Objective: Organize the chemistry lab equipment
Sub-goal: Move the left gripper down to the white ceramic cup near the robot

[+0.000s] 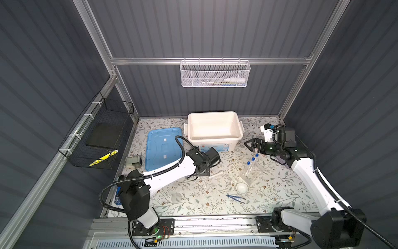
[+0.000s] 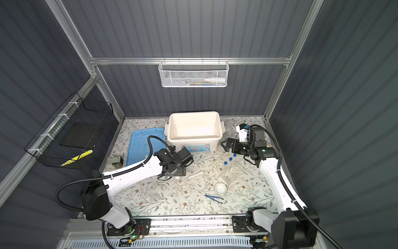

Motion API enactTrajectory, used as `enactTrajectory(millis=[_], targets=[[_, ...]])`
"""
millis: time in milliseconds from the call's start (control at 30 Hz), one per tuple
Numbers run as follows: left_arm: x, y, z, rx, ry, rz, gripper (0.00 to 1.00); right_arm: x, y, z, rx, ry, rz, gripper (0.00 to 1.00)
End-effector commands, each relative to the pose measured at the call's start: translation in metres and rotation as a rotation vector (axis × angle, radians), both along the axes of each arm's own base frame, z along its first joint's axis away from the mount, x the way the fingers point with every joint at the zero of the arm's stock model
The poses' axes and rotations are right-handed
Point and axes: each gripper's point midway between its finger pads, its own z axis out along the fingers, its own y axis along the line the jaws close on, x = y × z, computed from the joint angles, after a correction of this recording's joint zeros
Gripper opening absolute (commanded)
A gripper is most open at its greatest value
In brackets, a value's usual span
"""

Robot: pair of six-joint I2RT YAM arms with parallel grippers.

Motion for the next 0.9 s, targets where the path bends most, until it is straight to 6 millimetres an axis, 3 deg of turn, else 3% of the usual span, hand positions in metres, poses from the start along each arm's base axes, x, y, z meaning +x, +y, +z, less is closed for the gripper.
enactTrajectory(millis=[0, 267, 500, 867], targets=[[-0.005, -0.013, -0.006, -0.115, -0.003, 0.045, 1.0, -0.008, -0.003, -0.003, -0.007, 0.016, -0.015, 0.98], [-0.006, -0.02, -0.034, -0.086, 0.056, 0.039, 0.99, -0.006, -0.005, -0.001, -0.017, 0.021, -0.025, 0.98], [-0.005, -0.021, -0.057, -0.108, 0.115, 0.068, 0.89, -0.006, -0.005, -0.001, -0.012, 0.028, -0.03, 0.98], [-0.007, -0.014, -0.073, -0.099, 0.16, 0.085, 0.78, -0.006, -0.006, -0.003, -0.016, 0.033, -0.032, 0.98]])
